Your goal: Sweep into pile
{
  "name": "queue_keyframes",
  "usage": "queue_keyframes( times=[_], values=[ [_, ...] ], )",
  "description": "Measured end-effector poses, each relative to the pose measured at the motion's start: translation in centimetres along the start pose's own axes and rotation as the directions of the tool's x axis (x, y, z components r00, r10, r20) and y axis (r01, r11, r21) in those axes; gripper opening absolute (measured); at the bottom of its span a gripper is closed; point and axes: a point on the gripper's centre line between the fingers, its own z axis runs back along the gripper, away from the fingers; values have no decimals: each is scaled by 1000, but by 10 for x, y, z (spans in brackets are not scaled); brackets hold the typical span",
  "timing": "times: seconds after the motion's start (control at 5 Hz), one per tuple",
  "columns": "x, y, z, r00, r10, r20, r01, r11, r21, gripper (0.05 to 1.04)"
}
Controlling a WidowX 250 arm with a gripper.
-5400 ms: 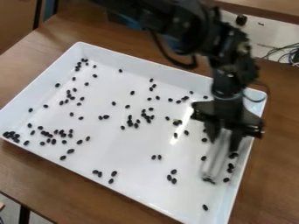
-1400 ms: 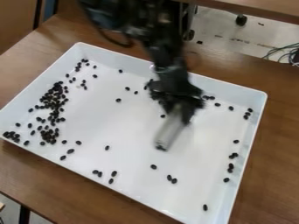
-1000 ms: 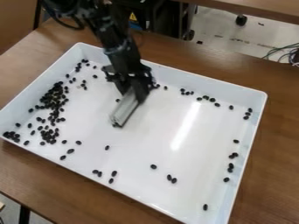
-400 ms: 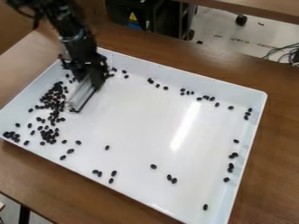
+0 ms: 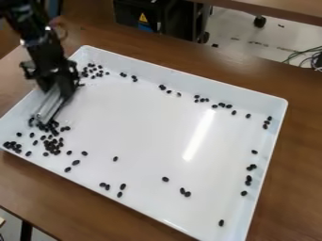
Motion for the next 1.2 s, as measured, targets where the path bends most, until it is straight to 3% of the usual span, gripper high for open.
queue_keyframes(
  times=[0.2, 0.4, 0.6, 0.8, 1.2],
  values=[
    [0, -34, 27, 997, -44, 66, 46, 999, -28, 358],
    [-1, -94, 38, 983, -140, 117, 148, 987, -61, 358],
    [-16, -139, 25, 977, -179, 116, 192, 975, -113, 358],
    [-41, -183, 10, 964, -252, 86, 264, 950, -168, 358],
    [-101, -264, -2, 961, -263, 89, 276, 944, -183, 358]
  ],
)
